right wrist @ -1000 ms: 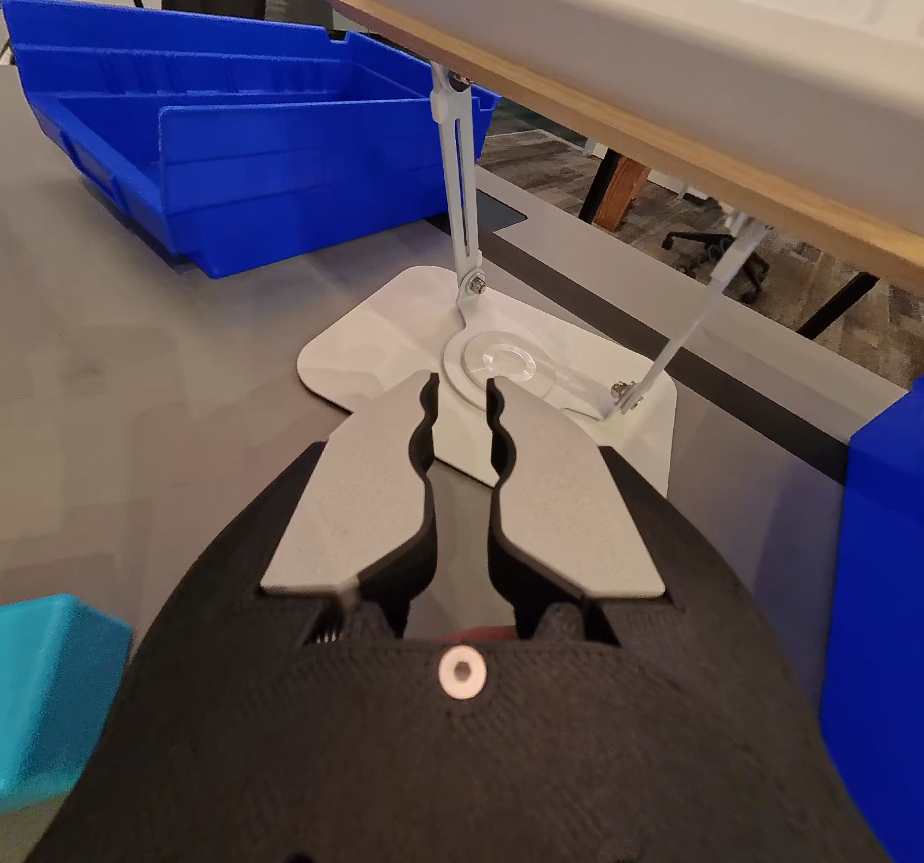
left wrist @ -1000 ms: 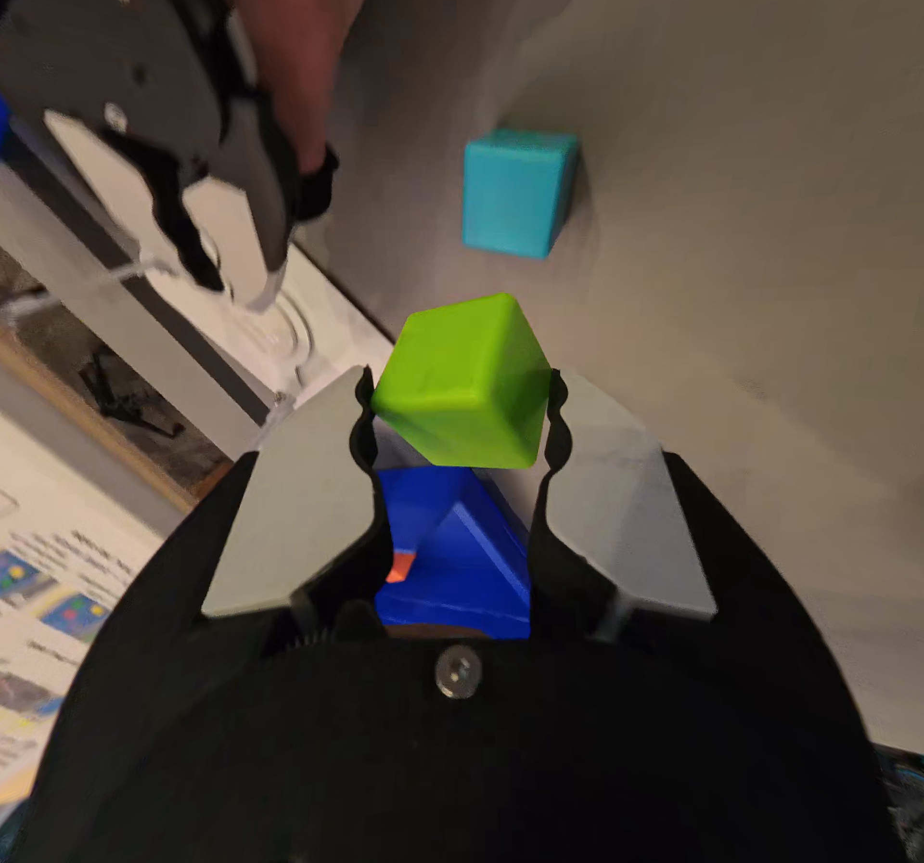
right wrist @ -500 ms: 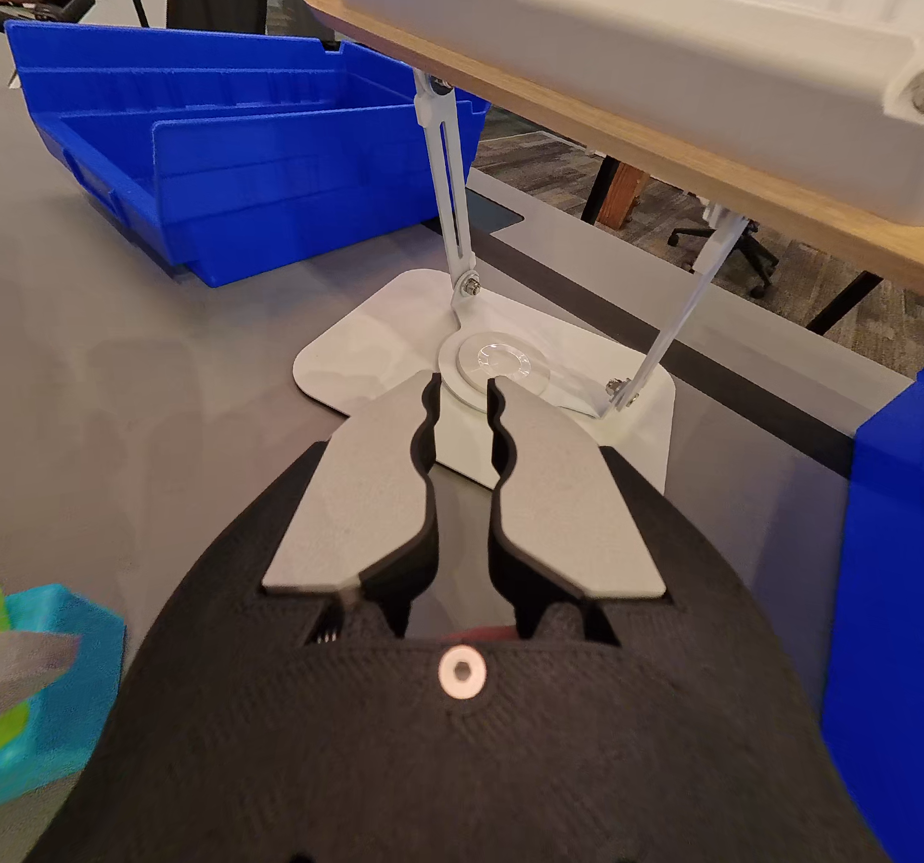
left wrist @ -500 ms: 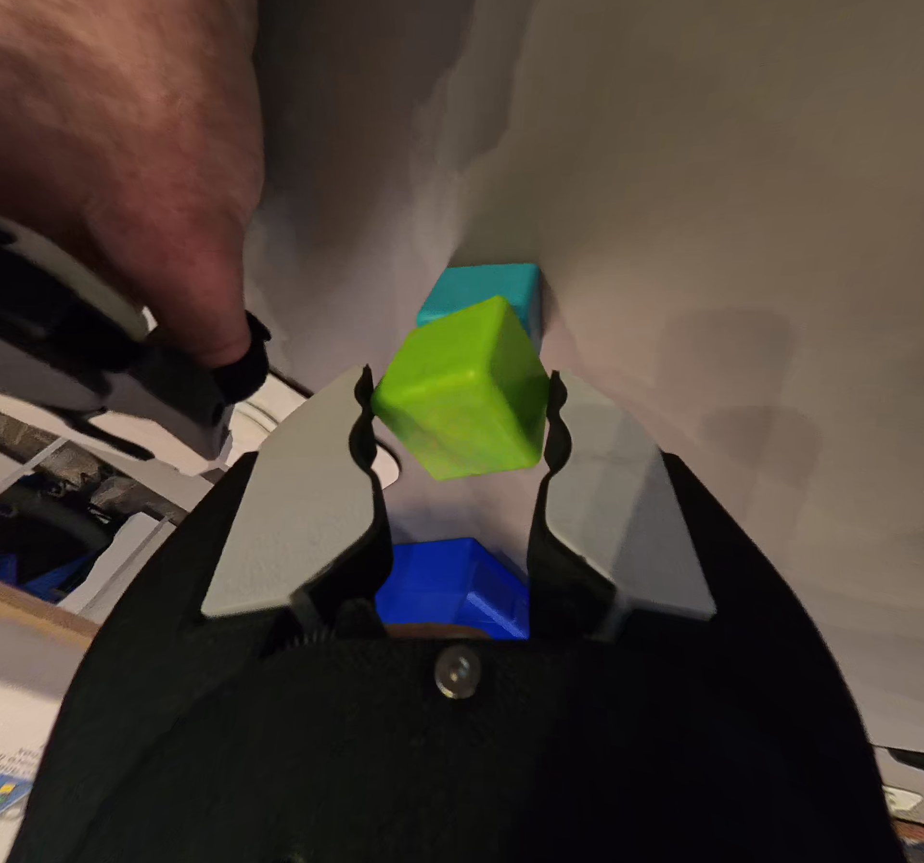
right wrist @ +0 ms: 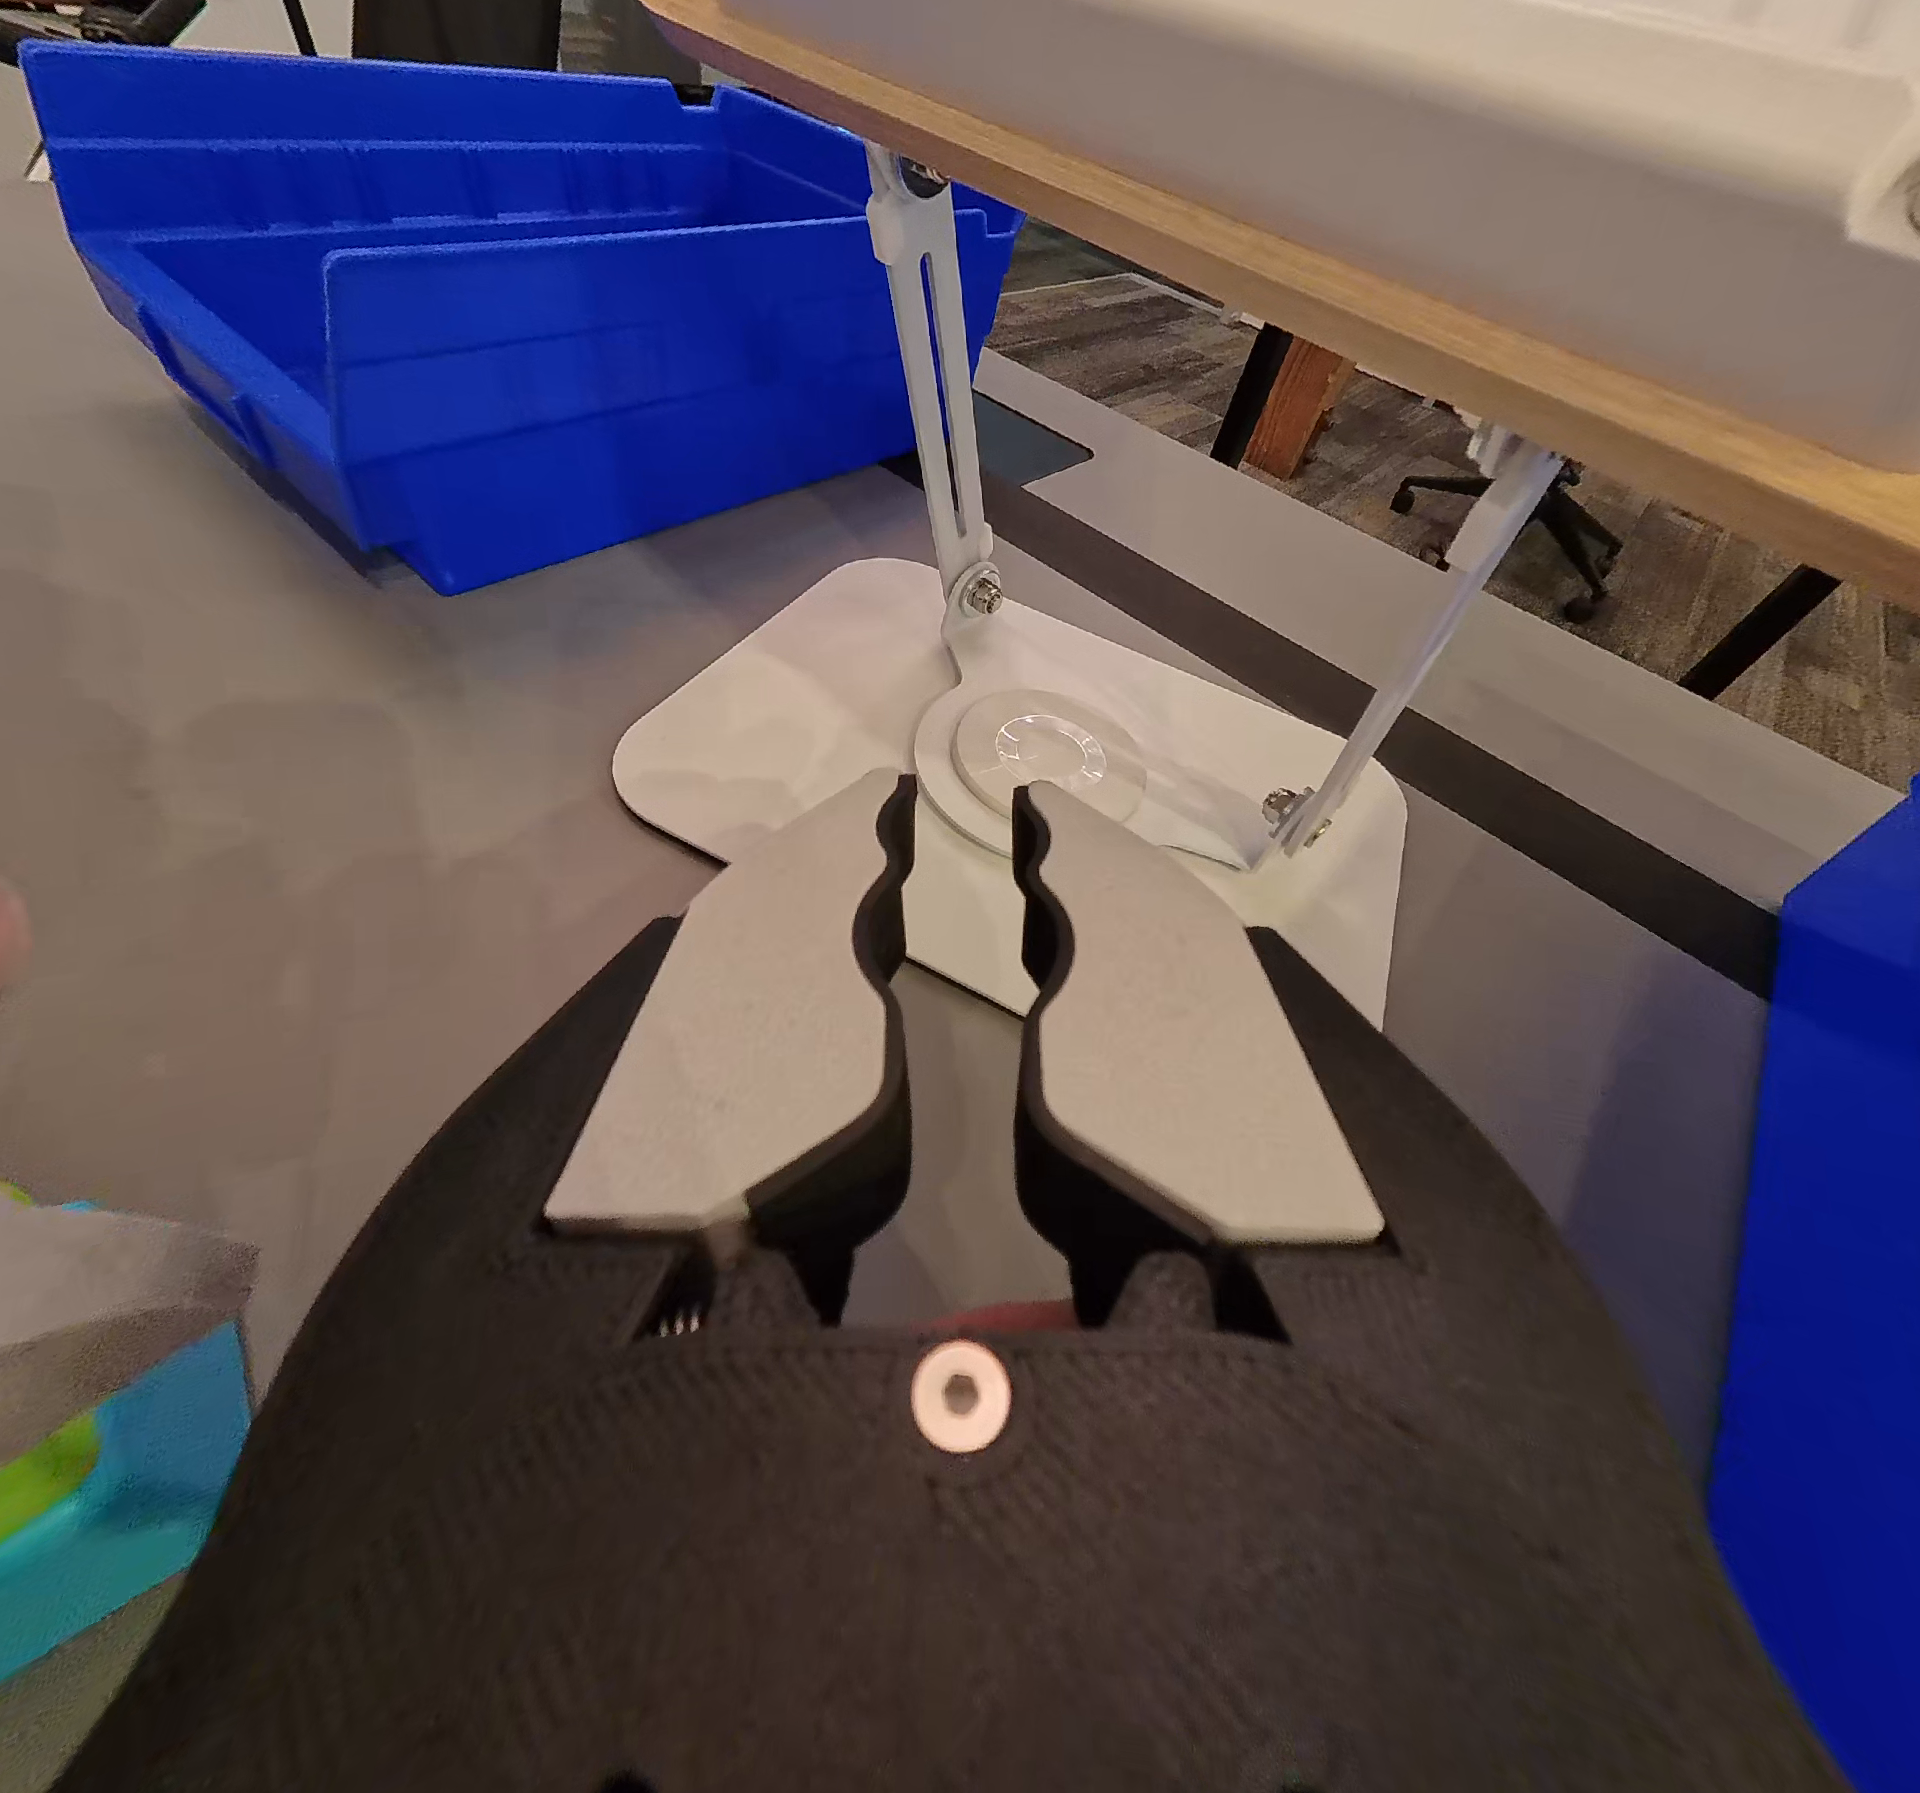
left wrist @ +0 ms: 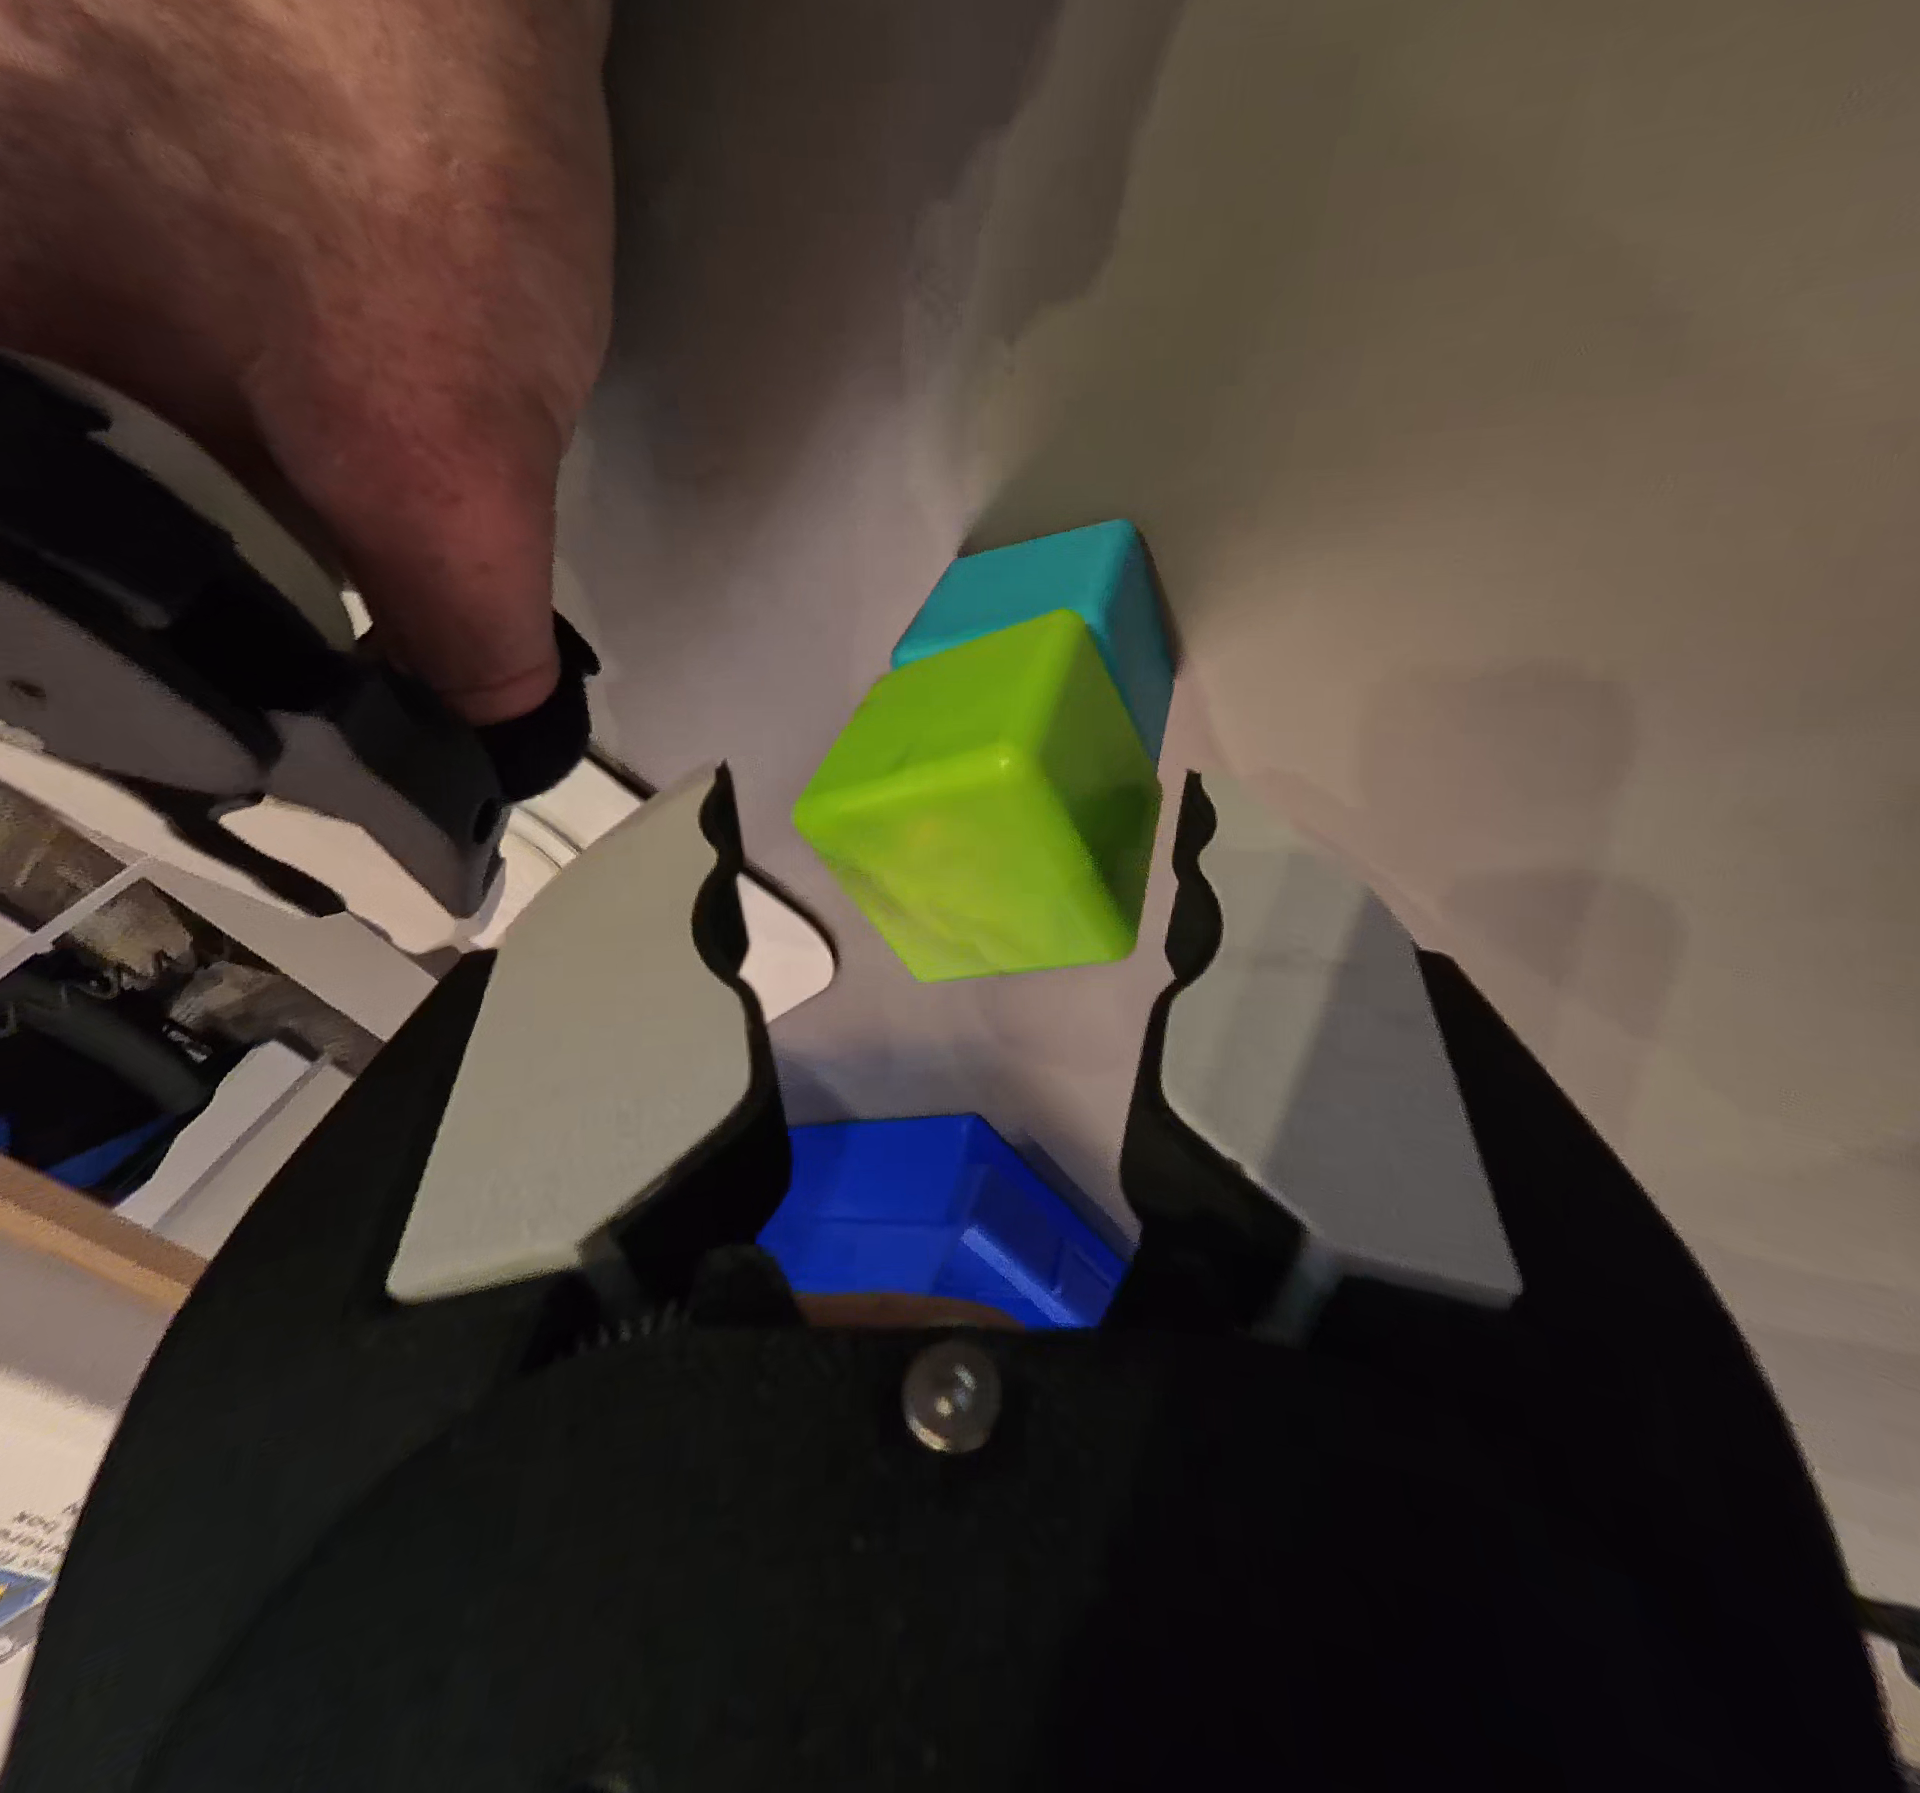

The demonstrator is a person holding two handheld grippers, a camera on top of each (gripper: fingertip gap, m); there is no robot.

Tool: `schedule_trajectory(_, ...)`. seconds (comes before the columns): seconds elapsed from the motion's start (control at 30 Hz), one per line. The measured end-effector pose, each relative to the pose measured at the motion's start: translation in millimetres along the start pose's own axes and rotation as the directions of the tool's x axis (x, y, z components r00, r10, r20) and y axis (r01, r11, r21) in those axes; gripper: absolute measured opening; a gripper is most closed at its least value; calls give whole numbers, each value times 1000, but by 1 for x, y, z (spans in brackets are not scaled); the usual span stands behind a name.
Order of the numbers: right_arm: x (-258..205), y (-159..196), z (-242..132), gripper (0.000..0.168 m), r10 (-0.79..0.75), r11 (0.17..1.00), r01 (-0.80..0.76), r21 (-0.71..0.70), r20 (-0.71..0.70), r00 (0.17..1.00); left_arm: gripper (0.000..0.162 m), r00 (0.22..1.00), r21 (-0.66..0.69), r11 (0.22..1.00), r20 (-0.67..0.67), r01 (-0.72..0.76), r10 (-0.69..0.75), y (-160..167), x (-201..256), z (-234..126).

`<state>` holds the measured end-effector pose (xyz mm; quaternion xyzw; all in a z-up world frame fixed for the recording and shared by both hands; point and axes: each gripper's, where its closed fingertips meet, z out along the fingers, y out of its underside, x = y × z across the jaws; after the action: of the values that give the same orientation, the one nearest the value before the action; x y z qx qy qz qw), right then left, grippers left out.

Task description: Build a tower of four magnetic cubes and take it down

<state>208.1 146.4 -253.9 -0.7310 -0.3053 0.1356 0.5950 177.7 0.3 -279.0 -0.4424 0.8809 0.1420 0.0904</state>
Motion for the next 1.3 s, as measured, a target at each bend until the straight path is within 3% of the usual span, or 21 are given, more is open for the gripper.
schedule_trajectory(0.03, 0, 0, 0, 18, 0, 1000, 0, 0, 0, 1000, 80, 1000, 26, 1000, -6, 10, -10, -2, 0, -3)
schedule_trajectory(0.23, 0, 0, 0, 18, 1, 1000, -1, 3, 0, 1000, 82, 996, 88, 993, 53, 73, -78, 8, -10, -24)
schedule_trajectory(0.37, 0, -1, -1, 18, 1, 1000, -1, 5, 0, 1000, 81, 979, 128, 976, 84, 174, -185, 36, -10, -41)
schedule_trajectory(0.5, 0, -1, -1, 18, -1, 1000, 1, 9, -1, 1000, 76, 929, 140, 935, 135, 327, -345, 95, -9, -58)
schedule_trajectory(0.7, -1, -1, -1, 17, -5, 1000, 5, 12, 0, 1000, 73, 769, 159, 803, 231, 575, -596, 221, -19, -75)
schedule_trajectory(0.8, -1, -1, -1, 17, -8, 1000, 8, 12, 2, 1000, 73, 715, 147, 751, 233, 644, -659, 271, -26, -62)
schedule_trajectory(0.9, -2, -2, -2, 17, -11, 1000, 11, 14, 5, 1000, 74, 701, 148, 734, 222, 663, -678, 298, -38, -34)
schedule_trajectory(1.3, -4, -2, -2, 17, -9, 1000, 8, 18, 22, 1000, 72, 712, 146, 719, 101, 680, -695, 344, -88, 75)
